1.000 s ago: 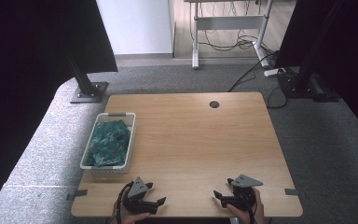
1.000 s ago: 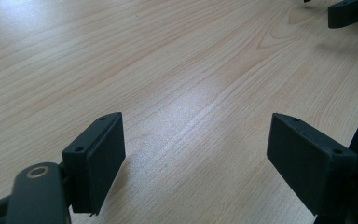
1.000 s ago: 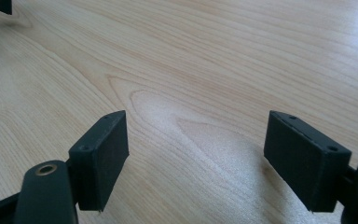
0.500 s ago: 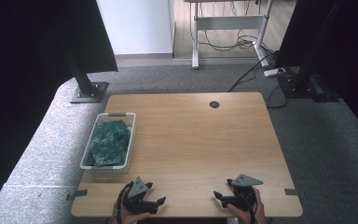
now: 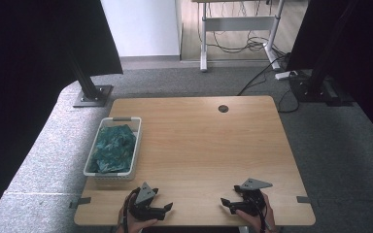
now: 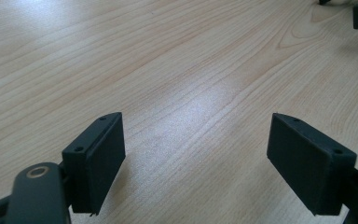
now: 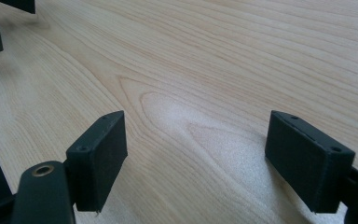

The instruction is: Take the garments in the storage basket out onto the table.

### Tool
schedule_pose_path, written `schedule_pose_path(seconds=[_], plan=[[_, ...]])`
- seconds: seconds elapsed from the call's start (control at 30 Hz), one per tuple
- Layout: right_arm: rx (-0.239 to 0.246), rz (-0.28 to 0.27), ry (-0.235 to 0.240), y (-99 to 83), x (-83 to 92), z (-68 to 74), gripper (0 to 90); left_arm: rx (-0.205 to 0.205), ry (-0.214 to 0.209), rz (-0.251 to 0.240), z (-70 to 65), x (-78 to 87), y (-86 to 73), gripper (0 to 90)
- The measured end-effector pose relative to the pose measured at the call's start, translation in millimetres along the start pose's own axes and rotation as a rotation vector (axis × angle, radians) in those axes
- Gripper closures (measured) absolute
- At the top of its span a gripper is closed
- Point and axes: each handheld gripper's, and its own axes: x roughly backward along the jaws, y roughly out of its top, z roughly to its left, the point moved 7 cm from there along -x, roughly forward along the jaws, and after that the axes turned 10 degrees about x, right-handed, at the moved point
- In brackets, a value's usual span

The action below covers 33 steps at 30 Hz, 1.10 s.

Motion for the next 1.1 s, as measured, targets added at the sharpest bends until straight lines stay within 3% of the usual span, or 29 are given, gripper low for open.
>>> schedule_pose_path(seconds=[0.17, 0.27, 0.63, 1.1], plan=[[0.008, 0.007, -0.003, 1.3, -1.8, 0.3, 19.8, -0.003, 0.009, -0.007, 4.5, 3.2, 7.6, 18.8], [0.009, 0.009, -0.004, 1.3, -1.9, 0.5, 19.8, 0.010, -0.010, -0.025, 5.3, 5.9, 11.7, 19.0], [0.009, 0.010, -0.009, 1.7, -2.4, -1.8, 19.8, -0.014, -0.013, -0.030, 3.1, 5.5, 23.9, 19.5], [0.020, 0.014, -0.013, 1.2, -2.1, -1.8, 19.8, -0.018, -0.007, -0.048, 5.0, 10.2, 37.5, 20.1]])
